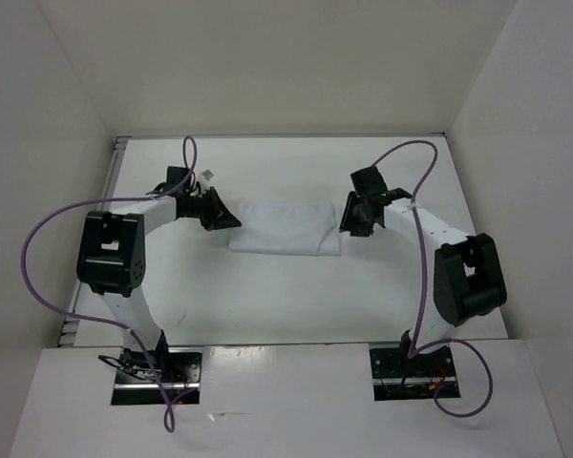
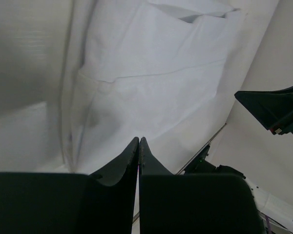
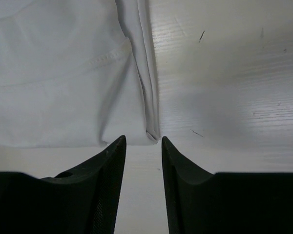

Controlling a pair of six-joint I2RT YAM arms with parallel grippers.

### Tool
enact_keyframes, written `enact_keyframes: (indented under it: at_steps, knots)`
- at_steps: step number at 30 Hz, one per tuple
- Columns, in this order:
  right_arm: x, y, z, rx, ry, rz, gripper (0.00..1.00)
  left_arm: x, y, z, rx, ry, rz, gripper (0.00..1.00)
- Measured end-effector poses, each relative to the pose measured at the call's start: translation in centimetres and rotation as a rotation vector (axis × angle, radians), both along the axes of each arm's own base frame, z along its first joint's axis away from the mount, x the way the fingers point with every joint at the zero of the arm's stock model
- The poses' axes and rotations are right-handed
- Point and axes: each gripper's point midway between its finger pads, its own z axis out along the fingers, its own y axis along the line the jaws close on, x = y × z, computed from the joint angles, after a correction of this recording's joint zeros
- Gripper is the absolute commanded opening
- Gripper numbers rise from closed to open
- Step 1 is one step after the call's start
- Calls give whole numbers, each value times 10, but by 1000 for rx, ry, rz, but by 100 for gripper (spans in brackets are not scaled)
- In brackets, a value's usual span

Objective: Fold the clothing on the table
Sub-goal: Fold the skirt

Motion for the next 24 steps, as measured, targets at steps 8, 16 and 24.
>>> enact_keyframes:
  at_steps: [8,16,24]
  knots:
    - [-9,11,-34,29,114,33,39,-2,5,-31,67,79,29,0]
    - [-12,19,-38,69,141,45,36,-7,13,-54,151,140,63,0]
    - [-18,27,-56,98,203,56,31,-9,15,-63,189,171,70,0]
